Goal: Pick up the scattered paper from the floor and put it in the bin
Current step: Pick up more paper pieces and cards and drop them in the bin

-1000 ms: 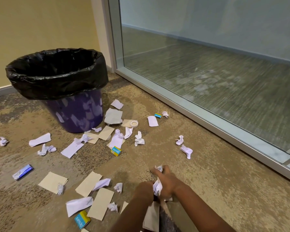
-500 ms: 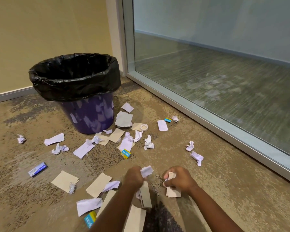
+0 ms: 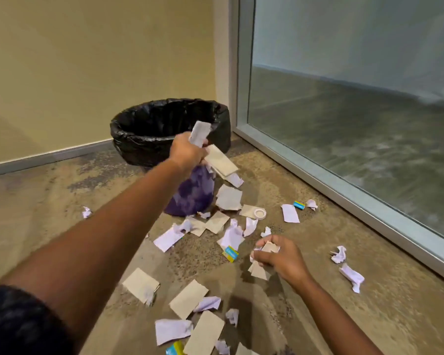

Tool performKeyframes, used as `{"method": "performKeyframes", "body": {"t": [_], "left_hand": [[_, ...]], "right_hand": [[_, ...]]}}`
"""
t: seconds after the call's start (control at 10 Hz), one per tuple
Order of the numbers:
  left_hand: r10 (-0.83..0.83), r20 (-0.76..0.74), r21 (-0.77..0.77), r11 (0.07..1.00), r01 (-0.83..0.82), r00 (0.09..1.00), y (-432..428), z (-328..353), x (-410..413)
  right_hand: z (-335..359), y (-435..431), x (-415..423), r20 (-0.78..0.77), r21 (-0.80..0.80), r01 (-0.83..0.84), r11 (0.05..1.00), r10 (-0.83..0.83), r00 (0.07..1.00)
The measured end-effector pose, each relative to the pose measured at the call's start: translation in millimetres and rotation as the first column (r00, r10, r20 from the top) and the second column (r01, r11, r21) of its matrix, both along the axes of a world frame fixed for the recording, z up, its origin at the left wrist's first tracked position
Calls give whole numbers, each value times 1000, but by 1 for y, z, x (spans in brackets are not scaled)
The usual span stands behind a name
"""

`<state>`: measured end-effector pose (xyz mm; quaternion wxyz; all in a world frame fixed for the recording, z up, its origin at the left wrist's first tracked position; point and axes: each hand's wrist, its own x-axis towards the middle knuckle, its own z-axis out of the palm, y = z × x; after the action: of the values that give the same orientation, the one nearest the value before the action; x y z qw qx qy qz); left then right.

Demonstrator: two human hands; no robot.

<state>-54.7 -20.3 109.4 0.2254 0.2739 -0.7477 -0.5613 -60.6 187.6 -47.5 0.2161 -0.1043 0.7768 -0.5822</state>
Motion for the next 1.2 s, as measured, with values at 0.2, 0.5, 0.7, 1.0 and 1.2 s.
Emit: {"method": "performKeyframes", "body": {"t": [0.2,0.5,0.7,1.0,1.2], "left_hand": [[202,-157,262,952,-156,967,-53,64,-18],[299,176,-42,954,-296,938,-84,46,-14],[339,73,-42,941,-336,938,-95,27,-20],[339,41,-544,796,-263,940,-37,-104,62],[141,781,-419,841,343,609,-30,-189,105]], "right_hand": [[-18,-14,14,2,26,-17,1000,17,1000],[-42,7,20,36,23,58,998,-58,998],[-30,6,15,66,12,41,999,-41,997],[106,-96,-17,-451,-214,14,977,-112,886],[183,-186,-39,-791,-199,-72,977,-117,600]]}}
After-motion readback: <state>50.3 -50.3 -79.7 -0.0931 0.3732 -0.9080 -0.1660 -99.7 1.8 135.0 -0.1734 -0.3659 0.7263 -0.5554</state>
